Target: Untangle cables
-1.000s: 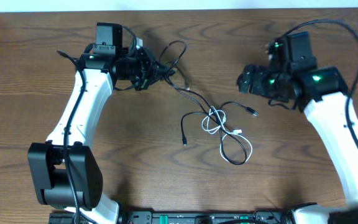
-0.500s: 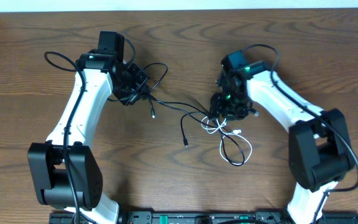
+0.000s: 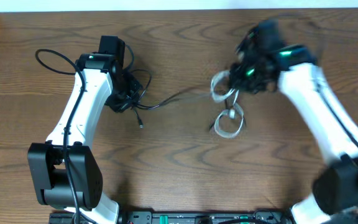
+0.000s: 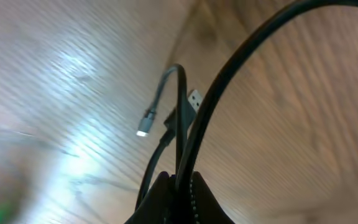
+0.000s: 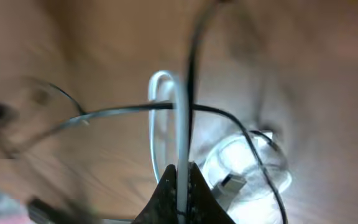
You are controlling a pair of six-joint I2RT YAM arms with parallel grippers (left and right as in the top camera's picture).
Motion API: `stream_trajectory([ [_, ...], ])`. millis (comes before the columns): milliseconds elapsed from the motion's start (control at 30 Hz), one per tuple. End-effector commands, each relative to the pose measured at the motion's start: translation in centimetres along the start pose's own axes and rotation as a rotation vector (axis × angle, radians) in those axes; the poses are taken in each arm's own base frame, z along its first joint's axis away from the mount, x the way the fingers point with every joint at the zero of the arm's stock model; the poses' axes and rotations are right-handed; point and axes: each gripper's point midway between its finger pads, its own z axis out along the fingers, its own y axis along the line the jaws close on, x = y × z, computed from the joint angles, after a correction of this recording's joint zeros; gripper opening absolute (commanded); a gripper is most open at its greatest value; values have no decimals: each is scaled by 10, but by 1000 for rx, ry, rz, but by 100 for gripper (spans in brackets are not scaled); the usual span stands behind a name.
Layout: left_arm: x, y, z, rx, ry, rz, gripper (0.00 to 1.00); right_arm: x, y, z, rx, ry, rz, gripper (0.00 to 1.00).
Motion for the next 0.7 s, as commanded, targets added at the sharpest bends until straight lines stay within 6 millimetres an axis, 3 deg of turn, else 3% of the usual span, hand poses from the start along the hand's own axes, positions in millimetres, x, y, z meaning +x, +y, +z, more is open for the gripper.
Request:
stream_trajectory([
  [0, -18, 19, -7, -105, -114, 4, 8, -48, -8, -101, 97, -347, -12, 6],
  [33, -18, 19, -6, -106, -114, 4, 8, -55, -17, -121, 149, -426, -4, 9],
  [67, -18, 19, -6, -106, -113, 3, 8, -64, -35, -155, 259, -549, 22, 9],
  [200, -20, 22, -6, -115, -125, -46, 8, -58, -67, -219, 484, -730, 87, 1],
  [233, -20, 22, -6, -114, -125, -59, 8, -55, -67, -221, 485, -727, 87, 1],
  [300, -18, 21, -5, -111, -122, -62, 8, -46, -66, -214, 468, -681, 82, 1],
  [400, -16, 19, -5, -101, -107, -62, 8, -35, -61, -184, 391, -564, 68, 6],
  [500, -4, 6, -3, -26, -30, -62, 8, -19, -38, -134, 197, -384, 39, 38],
  [533, -2, 3, -3, -14, -20, -61, 8, -16, -35, -126, 176, -358, 38, 40],
  [567, -2, 2, -3, -8, -18, -61, 24, -6, -30, -100, 117, -266, 27, 42],
  [600, -2, 2, -3, -8, -17, -61, 42, -3, -27, -92, 99, -236, 14, 42],
  [667, -3, 3, -3, -13, -23, -61, 64, 6, -25, -70, 71, -159, -10, 46],
])
